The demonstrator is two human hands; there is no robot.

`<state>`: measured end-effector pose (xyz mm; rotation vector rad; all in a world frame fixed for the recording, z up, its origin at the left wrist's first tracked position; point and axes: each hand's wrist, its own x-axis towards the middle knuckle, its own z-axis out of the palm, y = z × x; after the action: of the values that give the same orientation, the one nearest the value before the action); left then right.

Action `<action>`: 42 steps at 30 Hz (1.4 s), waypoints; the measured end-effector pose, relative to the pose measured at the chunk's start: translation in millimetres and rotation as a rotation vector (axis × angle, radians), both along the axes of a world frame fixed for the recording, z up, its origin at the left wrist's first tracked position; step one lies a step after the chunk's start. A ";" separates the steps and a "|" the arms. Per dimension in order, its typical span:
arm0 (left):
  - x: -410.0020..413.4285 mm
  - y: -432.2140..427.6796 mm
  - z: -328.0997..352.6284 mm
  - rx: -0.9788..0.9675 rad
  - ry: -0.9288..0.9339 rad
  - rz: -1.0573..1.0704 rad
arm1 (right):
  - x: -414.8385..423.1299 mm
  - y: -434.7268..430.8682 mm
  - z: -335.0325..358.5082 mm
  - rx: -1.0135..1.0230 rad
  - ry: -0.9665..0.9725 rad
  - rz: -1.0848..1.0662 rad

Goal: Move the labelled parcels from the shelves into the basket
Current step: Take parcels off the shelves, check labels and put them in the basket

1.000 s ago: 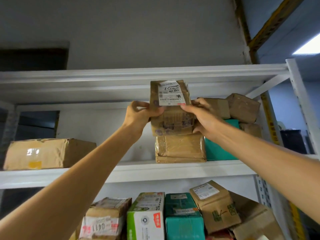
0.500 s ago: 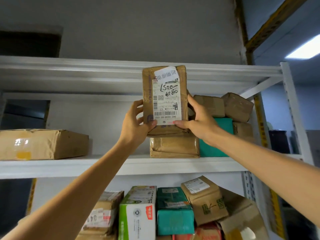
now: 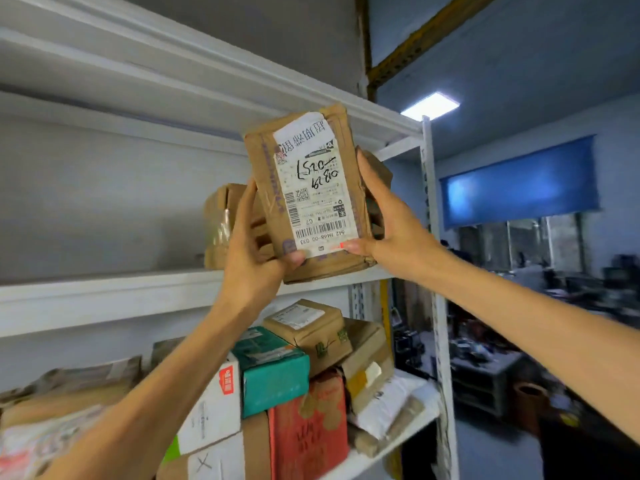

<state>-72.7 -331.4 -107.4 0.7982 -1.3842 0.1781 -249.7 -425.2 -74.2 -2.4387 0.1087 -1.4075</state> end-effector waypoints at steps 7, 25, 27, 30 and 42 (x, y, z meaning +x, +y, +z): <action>-77.2 -53.0 -32.5 0.089 -0.074 -0.181 | -103.9 0.1 -45.3 0.109 -0.029 -0.267; -558.1 -72.9 -169.1 0.342 -0.302 -1.211 | -510.9 182.4 -203.4 0.373 -0.181 -1.426; -611.1 -49.9 -181.8 0.353 -0.343 -1.334 | -546.5 219.9 -216.7 0.407 -0.222 -1.521; -681.0 -13.1 -197.0 0.406 -0.385 -1.505 | -584.8 271.1 -233.0 0.447 -0.285 -1.674; -840.4 103.7 -293.4 0.560 -0.631 -1.881 | -660.0 390.1 -313.1 0.663 -0.533 -2.131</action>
<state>-913.1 -227.7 -400.8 -0.4558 -2.2669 -1.5674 -909.7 -35.1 -387.3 -0.5853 2.8392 -1.7343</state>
